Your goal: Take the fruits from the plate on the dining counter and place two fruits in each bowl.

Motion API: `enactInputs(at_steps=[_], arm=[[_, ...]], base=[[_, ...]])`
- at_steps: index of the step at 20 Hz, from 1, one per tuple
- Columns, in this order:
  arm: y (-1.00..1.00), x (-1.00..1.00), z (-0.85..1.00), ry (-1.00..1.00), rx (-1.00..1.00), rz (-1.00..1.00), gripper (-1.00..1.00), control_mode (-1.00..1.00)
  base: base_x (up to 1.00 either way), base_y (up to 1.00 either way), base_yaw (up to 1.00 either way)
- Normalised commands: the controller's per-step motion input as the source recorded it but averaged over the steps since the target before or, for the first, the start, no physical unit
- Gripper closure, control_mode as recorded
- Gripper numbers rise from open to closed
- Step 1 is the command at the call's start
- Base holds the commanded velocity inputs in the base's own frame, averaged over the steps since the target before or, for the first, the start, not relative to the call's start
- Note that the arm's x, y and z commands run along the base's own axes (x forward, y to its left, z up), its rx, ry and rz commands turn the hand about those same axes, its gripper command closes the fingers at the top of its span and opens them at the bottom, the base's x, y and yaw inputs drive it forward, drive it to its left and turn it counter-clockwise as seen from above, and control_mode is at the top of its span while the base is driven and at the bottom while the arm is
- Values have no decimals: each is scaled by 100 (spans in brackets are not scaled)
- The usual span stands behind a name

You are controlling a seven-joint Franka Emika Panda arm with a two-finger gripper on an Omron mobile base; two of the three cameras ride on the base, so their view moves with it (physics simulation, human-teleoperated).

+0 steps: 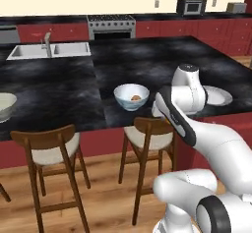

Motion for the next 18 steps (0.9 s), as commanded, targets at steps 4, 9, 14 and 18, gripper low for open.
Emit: enactInputs(at_steps=[4,9,14,18], arm=[[0,0,0,0,0,0,100,100],[0,0,0,0,0,0,100,100],[0,0,0,0,0,0,100,100],[0,0,0,0,0,0,100,100]], base=[[22,100,0],[44,100,-5],[46,100,-7],[16,100,-1]])
